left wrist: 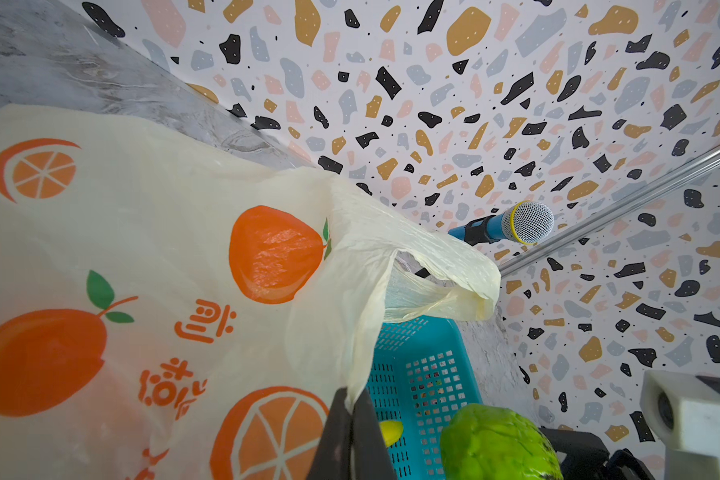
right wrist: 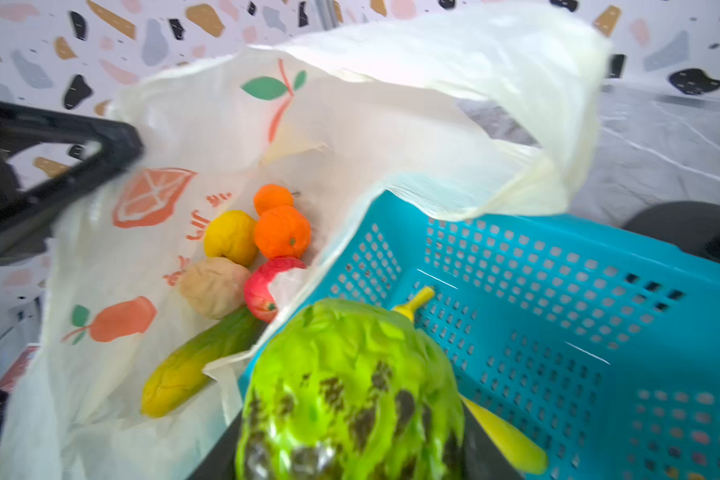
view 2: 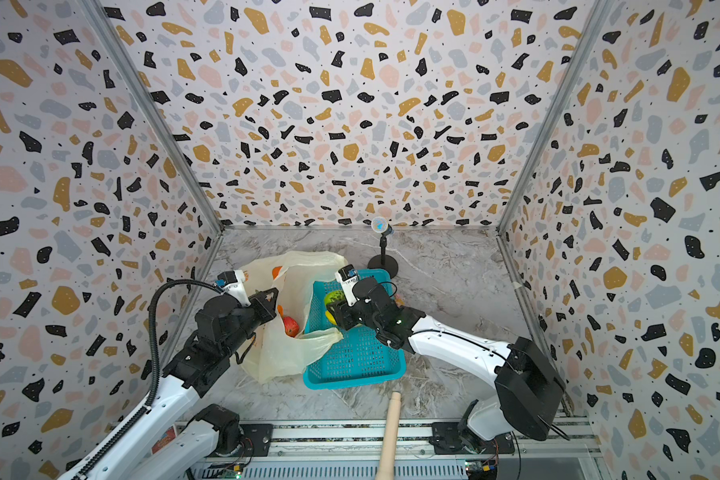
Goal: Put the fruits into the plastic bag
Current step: 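Carry the green round fruit into the bag and open the right gripper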
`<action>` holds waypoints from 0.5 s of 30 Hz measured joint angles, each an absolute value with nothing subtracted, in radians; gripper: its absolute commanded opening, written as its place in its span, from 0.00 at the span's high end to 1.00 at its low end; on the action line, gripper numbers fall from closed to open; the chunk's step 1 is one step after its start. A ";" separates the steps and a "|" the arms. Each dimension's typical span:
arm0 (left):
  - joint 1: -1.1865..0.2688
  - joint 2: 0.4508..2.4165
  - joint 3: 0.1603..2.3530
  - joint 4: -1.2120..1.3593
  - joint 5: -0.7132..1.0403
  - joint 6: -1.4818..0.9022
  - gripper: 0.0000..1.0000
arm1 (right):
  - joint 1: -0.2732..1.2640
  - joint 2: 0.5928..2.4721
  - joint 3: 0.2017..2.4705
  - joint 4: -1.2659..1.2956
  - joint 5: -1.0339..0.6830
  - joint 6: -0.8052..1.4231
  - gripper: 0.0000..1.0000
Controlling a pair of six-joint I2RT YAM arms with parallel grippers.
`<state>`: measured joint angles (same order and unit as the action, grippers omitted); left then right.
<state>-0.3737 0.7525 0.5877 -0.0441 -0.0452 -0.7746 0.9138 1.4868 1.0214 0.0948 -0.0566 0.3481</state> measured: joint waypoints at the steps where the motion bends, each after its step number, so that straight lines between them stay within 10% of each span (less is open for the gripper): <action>1: -0.374 0.752 0.588 -0.044 -0.046 -0.775 1.00 | 0.921 1.518 1.049 0.097 -0.076 0.340 0.57; 7: -0.374 0.751 0.590 -0.067 -0.067 -0.773 1.00 | 0.976 1.789 1.330 0.072 -0.178 0.286 0.52; 12: -0.374 0.743 0.590 -0.089 -0.093 -0.770 1.00 | 1.023 1.951 1.523 0.024 -0.261 0.268 0.01; 15: -0.369 0.735 0.596 -0.099 -0.103 -0.770 1.00 | 1.028 1.971 1.525 0.006 -0.286 0.266 0.01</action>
<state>-0.3687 0.7353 0.5961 -0.0990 -0.1028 -0.7700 1.0283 1.9709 1.5246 0.0063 -0.2855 0.2661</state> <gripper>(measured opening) 0.047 0.984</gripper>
